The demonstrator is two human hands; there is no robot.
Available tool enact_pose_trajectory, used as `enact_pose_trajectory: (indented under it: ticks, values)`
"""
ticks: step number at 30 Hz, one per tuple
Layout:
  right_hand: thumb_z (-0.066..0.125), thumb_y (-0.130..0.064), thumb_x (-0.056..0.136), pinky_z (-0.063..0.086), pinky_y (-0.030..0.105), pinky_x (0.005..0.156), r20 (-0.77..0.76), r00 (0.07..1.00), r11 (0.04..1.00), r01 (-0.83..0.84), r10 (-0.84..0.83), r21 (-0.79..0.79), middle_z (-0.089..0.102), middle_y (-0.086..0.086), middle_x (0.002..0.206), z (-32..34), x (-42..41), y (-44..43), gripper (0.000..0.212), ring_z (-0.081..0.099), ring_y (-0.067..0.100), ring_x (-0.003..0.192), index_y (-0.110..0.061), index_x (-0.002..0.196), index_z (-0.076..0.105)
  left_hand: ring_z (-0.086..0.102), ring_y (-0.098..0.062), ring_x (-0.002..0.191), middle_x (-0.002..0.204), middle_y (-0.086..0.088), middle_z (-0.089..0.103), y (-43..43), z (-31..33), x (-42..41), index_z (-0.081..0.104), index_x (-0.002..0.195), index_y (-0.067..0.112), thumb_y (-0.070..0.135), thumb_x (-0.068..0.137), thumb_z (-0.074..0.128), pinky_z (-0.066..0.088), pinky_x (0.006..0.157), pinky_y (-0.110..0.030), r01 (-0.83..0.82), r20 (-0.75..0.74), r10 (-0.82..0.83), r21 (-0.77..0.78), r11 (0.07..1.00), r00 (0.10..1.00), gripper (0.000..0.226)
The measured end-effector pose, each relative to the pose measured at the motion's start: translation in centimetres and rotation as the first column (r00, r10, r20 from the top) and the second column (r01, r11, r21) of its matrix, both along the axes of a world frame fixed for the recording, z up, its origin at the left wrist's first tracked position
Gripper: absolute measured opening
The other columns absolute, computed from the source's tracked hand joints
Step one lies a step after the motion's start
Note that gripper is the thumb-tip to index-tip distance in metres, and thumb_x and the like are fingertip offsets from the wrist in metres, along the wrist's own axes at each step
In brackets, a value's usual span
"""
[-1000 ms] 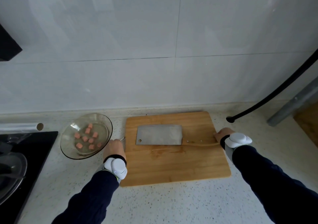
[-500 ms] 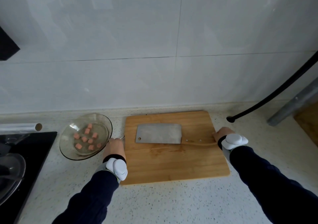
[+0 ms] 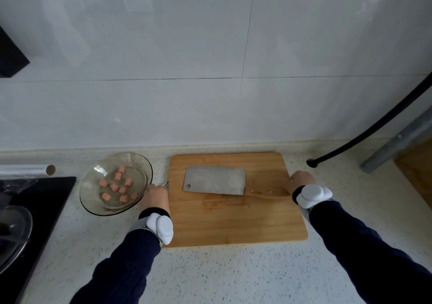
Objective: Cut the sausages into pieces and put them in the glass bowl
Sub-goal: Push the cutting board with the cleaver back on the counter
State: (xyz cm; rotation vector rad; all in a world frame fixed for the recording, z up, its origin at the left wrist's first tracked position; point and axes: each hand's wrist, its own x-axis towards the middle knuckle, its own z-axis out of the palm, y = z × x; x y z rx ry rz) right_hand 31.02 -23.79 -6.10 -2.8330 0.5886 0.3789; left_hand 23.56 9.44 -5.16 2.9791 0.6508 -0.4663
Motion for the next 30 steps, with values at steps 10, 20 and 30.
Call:
enact_pose_trajectory:
  ticks: [10, 20, 30]
  values:
    - [0.069, -0.039, 0.077, 0.036, 0.032, 0.101, -0.107, 0.835, 0.838, -0.522, 0.540, 0.160, 0.052, 0.003, 0.127, 2.4, -2.7, 5.8, 0.055, 0.043, 0.024, 0.121, -0.021, 0.126, 0.052, 0.052, -0.025, 0.117, 0.130, -0.013, 0.046, 0.3, -0.2, 0.0, 0.057, 0.116, 0.006, -0.005, 0.093, 0.033, 0.048, 0.093, -0.032, -0.017, 0.002, 0.017, -0.015, 1.000, 1.000, 0.035]
    - [0.062, -0.007, 0.082, 0.034, 0.028, 0.096, 0.074, 0.833, 0.800, -0.548, 0.548, 0.243, 0.052, 0.006, 0.121, 1.4, -2.7, 5.7, 0.032, 0.044, 0.026, 0.116, -0.008, 0.114, 0.057, 0.050, -0.026, 0.119, 0.130, -0.015, 0.044, 0.5, -0.3, -0.2, 0.049, 0.121, 0.004, -0.007, 0.091, 0.035, 0.046, 0.096, -0.032, 0.020, 0.029, -0.019, -0.038, 0.999, 0.999, 0.035]
    - [0.063, -0.007, 0.083, 0.031, 0.022, 0.089, 0.079, 0.814, 0.774, -0.573, 0.576, 0.267, 0.052, 0.005, 0.122, 1.2, -3.3, 5.7, 0.032, 0.045, 0.024, 0.114, -0.009, 0.114, 0.056, 0.050, -0.027, 0.120, 0.133, -0.015, 0.043, 0.6, -0.9, -0.1, 0.050, 0.121, 0.001, -0.004, 0.092, 0.036, 0.046, 0.096, -0.033, 0.007, 0.008, -0.006, -0.035, 0.999, 1.000, 0.033]
